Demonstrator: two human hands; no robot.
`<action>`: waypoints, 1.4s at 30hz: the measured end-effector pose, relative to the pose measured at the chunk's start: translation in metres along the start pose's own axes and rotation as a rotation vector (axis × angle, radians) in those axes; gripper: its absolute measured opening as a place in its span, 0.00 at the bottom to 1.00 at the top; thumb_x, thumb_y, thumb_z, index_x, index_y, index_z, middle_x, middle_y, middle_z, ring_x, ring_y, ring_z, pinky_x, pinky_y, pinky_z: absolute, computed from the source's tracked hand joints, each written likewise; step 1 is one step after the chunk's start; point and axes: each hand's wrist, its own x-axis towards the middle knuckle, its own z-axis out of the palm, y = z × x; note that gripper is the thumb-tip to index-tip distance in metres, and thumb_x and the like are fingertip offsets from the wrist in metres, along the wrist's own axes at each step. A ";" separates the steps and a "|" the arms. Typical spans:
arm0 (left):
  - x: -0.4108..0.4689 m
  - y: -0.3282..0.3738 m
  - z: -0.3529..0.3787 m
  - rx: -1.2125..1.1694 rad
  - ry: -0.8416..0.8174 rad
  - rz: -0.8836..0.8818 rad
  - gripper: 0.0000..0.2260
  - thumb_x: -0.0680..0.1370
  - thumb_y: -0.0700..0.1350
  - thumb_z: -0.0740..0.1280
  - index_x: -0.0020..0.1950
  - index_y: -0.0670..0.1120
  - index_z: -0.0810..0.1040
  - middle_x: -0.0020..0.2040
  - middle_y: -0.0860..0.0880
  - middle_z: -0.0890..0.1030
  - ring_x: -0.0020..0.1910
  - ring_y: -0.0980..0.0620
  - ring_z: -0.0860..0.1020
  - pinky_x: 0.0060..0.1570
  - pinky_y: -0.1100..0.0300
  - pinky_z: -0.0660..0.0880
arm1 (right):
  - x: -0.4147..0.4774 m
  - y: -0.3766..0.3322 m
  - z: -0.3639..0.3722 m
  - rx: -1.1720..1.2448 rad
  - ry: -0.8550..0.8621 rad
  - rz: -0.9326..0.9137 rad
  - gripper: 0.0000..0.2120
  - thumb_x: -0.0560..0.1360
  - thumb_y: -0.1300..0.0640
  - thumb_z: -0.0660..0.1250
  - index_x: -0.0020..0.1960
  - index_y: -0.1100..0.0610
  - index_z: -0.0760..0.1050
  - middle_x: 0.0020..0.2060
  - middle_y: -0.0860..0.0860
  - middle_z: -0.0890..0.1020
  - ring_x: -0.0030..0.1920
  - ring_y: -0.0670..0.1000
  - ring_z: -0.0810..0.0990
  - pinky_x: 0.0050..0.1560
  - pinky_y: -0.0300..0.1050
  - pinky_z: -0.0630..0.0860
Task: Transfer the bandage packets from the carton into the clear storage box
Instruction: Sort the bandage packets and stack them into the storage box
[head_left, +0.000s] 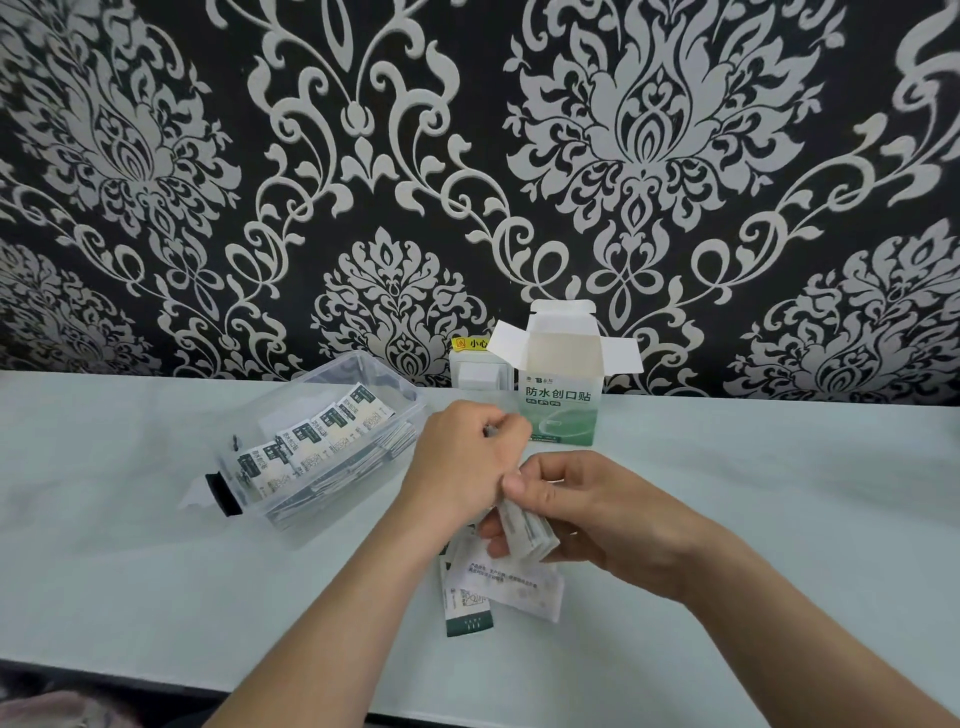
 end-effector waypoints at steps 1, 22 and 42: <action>-0.001 0.001 0.003 -0.005 0.012 -0.019 0.21 0.76 0.49 0.62 0.24 0.41 0.66 0.22 0.45 0.69 0.24 0.50 0.65 0.29 0.54 0.66 | 0.000 0.001 -0.001 0.004 -0.004 -0.001 0.18 0.67 0.47 0.73 0.46 0.59 0.74 0.49 0.61 0.85 0.49 0.58 0.84 0.62 0.59 0.73; -0.030 -0.005 -0.015 0.010 -0.270 0.374 0.22 0.65 0.51 0.75 0.58 0.60 0.75 0.57 0.61 0.64 0.61 0.60 0.70 0.63 0.58 0.71 | 0.005 0.004 -0.001 0.361 -0.006 -0.063 0.12 0.69 0.57 0.74 0.50 0.61 0.82 0.43 0.58 0.83 0.42 0.52 0.83 0.38 0.42 0.81; -0.025 -0.087 -0.155 -0.044 0.166 0.126 0.33 0.65 0.55 0.78 0.66 0.63 0.69 0.65 0.61 0.66 0.67 0.63 0.65 0.65 0.65 0.65 | 0.111 -0.090 0.103 -0.419 0.120 -0.138 0.09 0.70 0.63 0.75 0.44 0.59 0.74 0.33 0.59 0.82 0.31 0.50 0.77 0.35 0.39 0.77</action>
